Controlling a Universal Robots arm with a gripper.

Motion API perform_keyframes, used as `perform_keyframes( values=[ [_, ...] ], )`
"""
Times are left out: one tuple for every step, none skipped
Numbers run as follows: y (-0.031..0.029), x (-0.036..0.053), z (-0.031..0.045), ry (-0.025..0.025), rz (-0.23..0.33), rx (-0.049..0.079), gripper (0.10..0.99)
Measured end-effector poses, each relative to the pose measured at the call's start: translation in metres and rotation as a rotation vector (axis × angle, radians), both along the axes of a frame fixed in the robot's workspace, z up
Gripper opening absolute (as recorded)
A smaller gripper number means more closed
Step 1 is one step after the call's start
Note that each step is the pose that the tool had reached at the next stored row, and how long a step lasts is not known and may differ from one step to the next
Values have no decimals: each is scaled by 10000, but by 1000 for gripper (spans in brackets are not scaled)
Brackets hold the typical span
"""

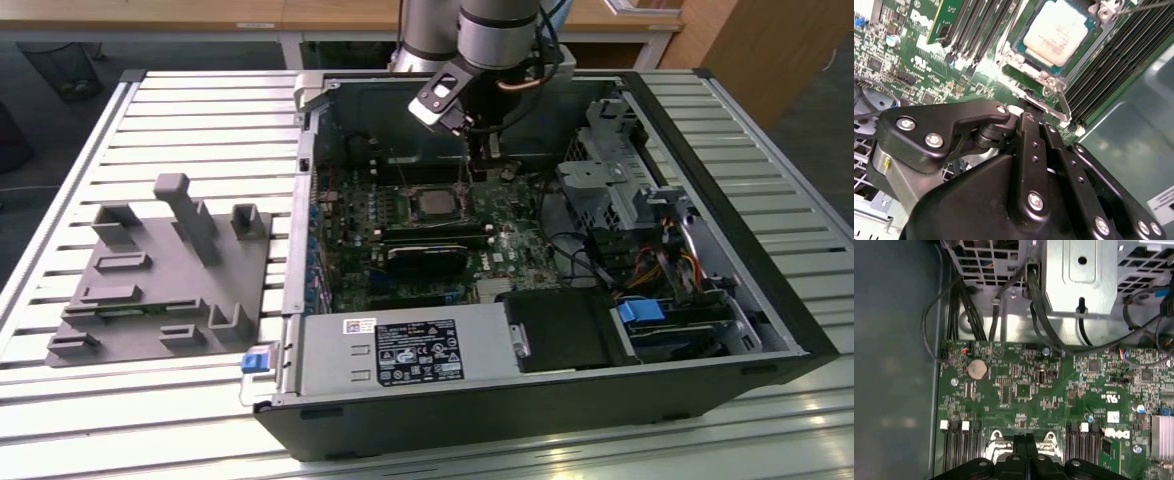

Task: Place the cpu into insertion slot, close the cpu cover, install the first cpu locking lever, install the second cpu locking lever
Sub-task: 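Close the cpu cover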

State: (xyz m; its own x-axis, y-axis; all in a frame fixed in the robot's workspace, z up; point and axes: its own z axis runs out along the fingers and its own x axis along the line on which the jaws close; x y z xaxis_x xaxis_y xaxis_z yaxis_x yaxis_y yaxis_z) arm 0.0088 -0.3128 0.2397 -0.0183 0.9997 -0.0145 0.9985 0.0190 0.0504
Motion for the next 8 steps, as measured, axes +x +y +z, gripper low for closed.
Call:
perform_keyframes(
  values=[
    [0, -15, 0, 0, 0, 0, 106],
    [0, -30, 0, 0, 0, 0, 106],
    [0, -44, 0, 0, 0, 1, 106],
    [0, -76, 0, -1, 1, 1, 106],
    [0, -92, 0, 0, 0, 1, 106],
    [0, -107, 0, 0, -1, 0, 106],
    [0, -122, 0, 0, 0, -1, 106],
    [0, -156, 0, 0, 1, -1, 106]
  ],
)
